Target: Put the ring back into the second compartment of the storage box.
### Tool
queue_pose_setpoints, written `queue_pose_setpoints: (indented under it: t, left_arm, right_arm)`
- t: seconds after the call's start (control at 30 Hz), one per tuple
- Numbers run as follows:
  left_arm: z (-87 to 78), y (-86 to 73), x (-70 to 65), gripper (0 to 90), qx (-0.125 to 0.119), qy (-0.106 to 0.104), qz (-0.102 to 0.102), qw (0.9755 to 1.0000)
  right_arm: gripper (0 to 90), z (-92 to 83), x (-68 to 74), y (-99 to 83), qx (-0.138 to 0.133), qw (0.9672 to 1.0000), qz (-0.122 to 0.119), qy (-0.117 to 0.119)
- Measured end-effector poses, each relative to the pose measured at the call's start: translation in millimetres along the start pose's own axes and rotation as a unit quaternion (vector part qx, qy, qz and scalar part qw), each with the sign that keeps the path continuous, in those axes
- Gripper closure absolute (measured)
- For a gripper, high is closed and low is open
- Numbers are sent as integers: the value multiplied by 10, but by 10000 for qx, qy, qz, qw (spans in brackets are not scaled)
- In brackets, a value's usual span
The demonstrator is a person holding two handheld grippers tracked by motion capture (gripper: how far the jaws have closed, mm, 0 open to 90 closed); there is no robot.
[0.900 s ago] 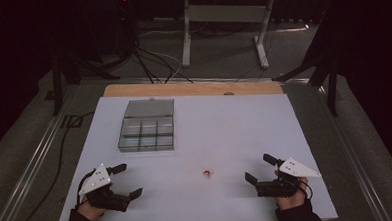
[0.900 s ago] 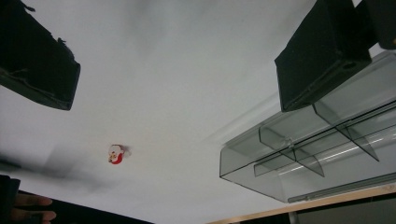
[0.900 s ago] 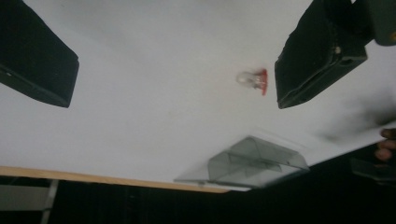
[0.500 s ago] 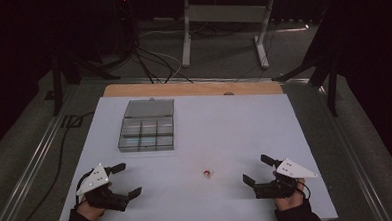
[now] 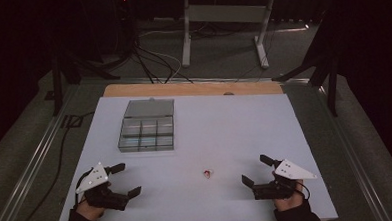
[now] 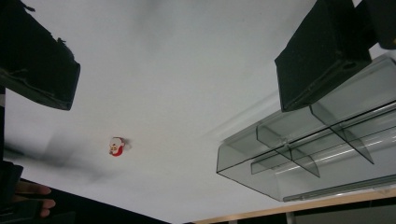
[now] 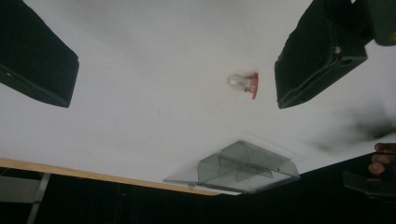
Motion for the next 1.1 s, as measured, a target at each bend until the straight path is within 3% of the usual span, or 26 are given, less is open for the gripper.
queue_pose_setpoints:
  t: [0.4,1.1]
  left_arm:
    - [36,87,-33,2,53,-53,-77,9999]
    - [196,452,-62,2,-42,-347,-47,9994]
  right_arm:
    - [0,-23,-13,20,-95,9999,12,-88]
    - [0,-8,-2,14,-66,9999,43,-62]
Point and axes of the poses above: each handheld gripper's, and its own axes: z roughly forward along the jaws, y roughly out of its top, x roughly to its left, the point moved 4 cm from there along z, roughly forward along the jaws, and after that the axes turned 6 degrees about -y, right-handed, at the moved point
